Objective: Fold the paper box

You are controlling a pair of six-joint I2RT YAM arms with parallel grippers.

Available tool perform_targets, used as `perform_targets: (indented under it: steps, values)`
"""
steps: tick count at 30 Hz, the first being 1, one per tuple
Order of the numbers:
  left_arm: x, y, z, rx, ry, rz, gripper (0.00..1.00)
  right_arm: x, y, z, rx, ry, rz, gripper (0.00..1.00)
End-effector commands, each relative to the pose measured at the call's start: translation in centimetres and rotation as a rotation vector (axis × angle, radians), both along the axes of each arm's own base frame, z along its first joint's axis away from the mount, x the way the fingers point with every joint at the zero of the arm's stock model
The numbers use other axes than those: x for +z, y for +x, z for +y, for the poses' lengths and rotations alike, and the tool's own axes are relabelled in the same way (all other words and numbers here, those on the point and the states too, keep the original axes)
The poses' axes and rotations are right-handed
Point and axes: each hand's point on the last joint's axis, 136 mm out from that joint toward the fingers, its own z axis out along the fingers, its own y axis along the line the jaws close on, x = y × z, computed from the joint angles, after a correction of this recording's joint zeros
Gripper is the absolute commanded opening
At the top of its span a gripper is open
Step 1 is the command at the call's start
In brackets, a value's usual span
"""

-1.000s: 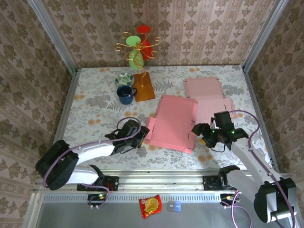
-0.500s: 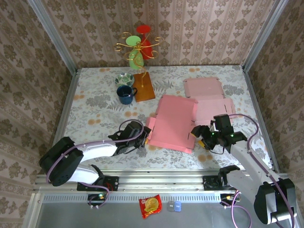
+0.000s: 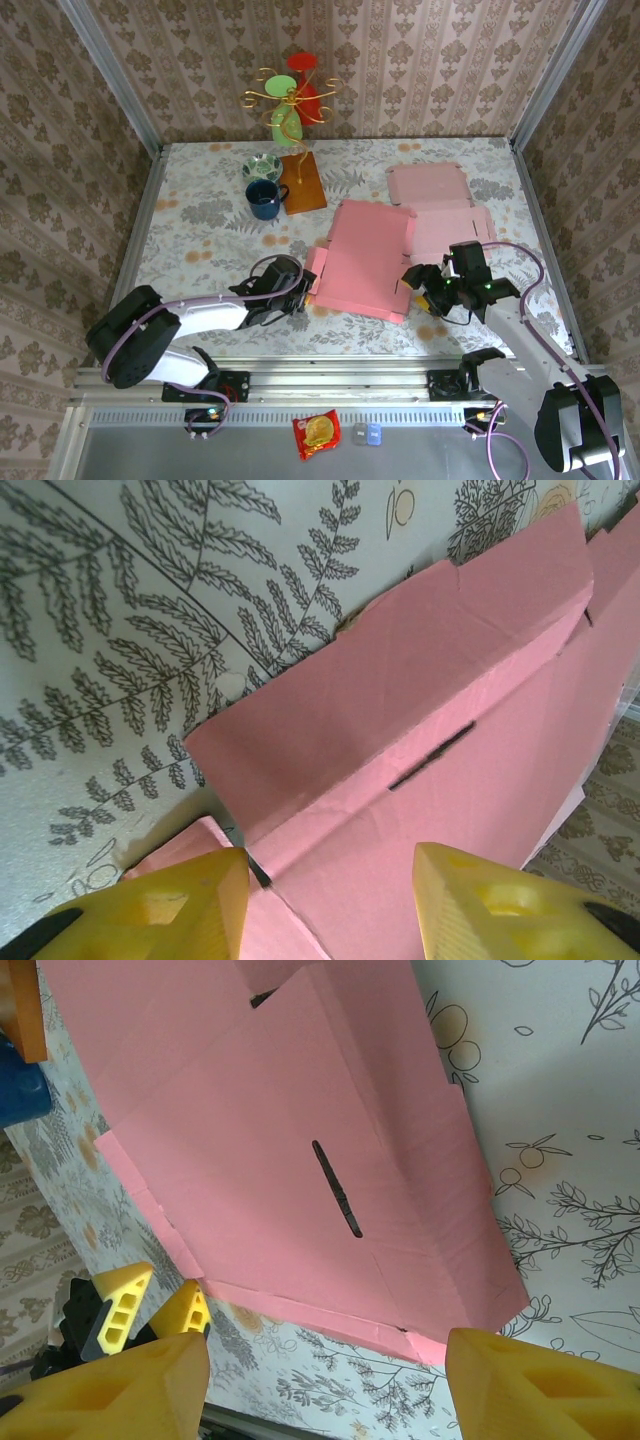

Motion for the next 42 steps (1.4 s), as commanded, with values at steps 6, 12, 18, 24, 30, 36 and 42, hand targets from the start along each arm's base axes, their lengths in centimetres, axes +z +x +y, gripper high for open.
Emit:
perform_targets:
  steps: [6,12,18,24,30,36,42]
  values:
    - [-0.2,-0.7,1.7,0.050,0.054,0.029,0.48,0.2,0.0,0.3,0.005,0.023,-0.006,0.65]
    - [-0.3,0.6,0.8,0.062,0.000,-0.002,0.43,0.0,0.0,0.4,0.006,0.028,-0.002,0.65]
    - [-0.7,0.7,-0.2,0.032,0.000,0.009,0.43,0.1,-0.2,0.4,0.004,0.030,-0.002,0.65]
    - [-0.7,1.0,0.0,0.034,0.012,-0.013,0.37,0.2,-0.4,0.4,0.002,0.031,-0.006,0.64]
    - [-0.5,1.8,-0.1,0.034,0.011,-0.053,0.26,0.2,-0.6,0.3,-0.006,0.037,-0.006,0.62]
    - [0.4,2.5,-0.5,0.018,0.002,-0.106,0.12,0.0,-0.8,0.4,-0.040,0.070,0.001,0.60]
    - [1.8,3.0,-0.9,0.010,-0.010,-0.144,0.00,0.3,-1.1,1.8,-0.117,0.156,0.019,0.56]
